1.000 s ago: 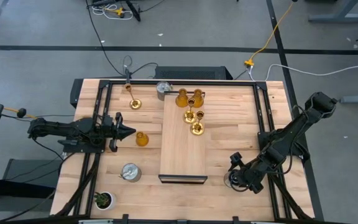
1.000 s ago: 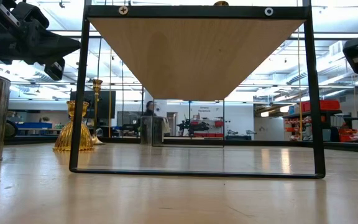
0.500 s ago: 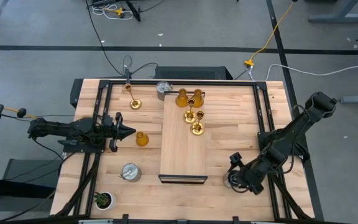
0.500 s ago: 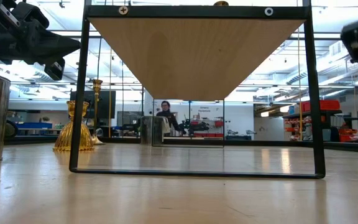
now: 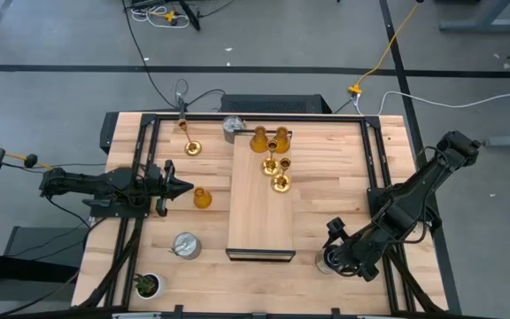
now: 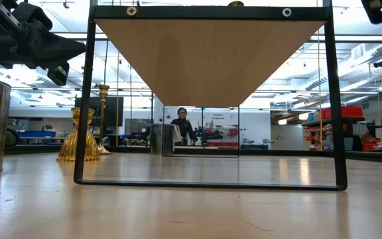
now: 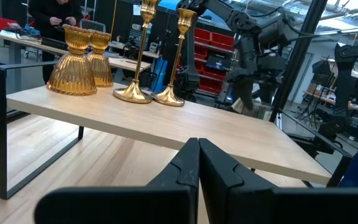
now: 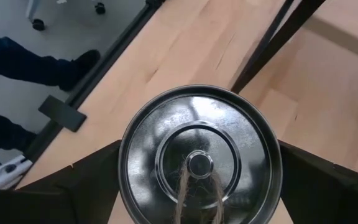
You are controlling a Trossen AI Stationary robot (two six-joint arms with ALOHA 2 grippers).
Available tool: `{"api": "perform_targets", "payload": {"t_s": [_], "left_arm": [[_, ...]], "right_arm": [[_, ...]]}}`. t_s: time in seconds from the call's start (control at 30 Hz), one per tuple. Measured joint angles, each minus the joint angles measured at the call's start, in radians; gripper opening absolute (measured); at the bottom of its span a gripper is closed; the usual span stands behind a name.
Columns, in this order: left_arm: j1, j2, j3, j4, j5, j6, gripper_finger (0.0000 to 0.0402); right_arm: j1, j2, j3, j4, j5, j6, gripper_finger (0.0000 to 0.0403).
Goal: Pick & Place candle stick holders
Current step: Put the bottom right scented candle on the shelf
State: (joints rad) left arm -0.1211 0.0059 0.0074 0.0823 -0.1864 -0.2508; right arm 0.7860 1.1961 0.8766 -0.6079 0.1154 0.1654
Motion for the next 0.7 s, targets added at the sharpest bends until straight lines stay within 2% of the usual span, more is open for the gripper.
{"api": "perform_targets", "payload": {"t_s": [0.4,0.7], "left_arm": [[0.0,0.0,0.0,0.0,0.0,0.0,0.001],[0.0,0.0,0.0,0.0,0.0,0.0,0.001]], "right_arm": [[-0.003,0.0,0.144,-0.155,0.0,0.01,0.037],[-0.046,0.0,0.218,-0.229,-0.001,0.01,0.0368]]}}
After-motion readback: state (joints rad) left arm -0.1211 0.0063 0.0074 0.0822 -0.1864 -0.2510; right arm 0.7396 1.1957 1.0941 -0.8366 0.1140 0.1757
